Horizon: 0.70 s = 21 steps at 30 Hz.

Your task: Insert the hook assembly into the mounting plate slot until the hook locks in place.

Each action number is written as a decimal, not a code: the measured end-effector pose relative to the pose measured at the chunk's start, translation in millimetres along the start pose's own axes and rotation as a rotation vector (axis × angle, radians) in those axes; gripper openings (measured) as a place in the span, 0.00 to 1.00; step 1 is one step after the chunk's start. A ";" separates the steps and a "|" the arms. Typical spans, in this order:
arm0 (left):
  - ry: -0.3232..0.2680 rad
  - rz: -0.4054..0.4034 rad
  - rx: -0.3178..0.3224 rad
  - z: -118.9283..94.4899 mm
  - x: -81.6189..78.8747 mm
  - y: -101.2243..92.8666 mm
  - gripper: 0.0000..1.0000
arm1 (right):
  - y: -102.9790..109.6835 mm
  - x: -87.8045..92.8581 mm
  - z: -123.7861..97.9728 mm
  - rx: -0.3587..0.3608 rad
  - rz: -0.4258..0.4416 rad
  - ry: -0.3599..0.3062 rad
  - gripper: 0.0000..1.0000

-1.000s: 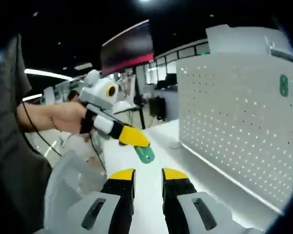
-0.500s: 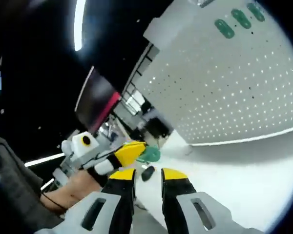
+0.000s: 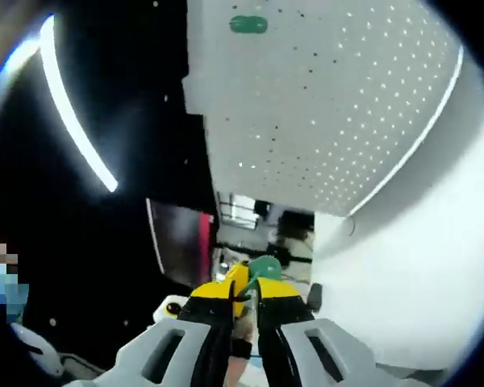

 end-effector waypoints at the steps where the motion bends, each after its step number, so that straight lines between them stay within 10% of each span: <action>1: -0.003 0.005 0.002 0.3 -0.4 0.0 0.01 | -1.0 -0.2 -0.4 -0.001 0.008 -0.006 0.07; 21: -0.026 0.173 0.048 0.7 -6.0 -4.6 0.02 | -7.1 6.6 -2.8 -0.085 0.381 -0.034 0.00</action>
Point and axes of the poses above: the point that each gripper's makers call its tool centre point, and the gripper's own axes: z roughly forward along the fingers, y roughly to its left, x roughly out of its underside, the point moved 8 cm from there along -z, roughly backward along the fingers, and after that the axes turned 4 degrees about -z, right-handed, at the moved point
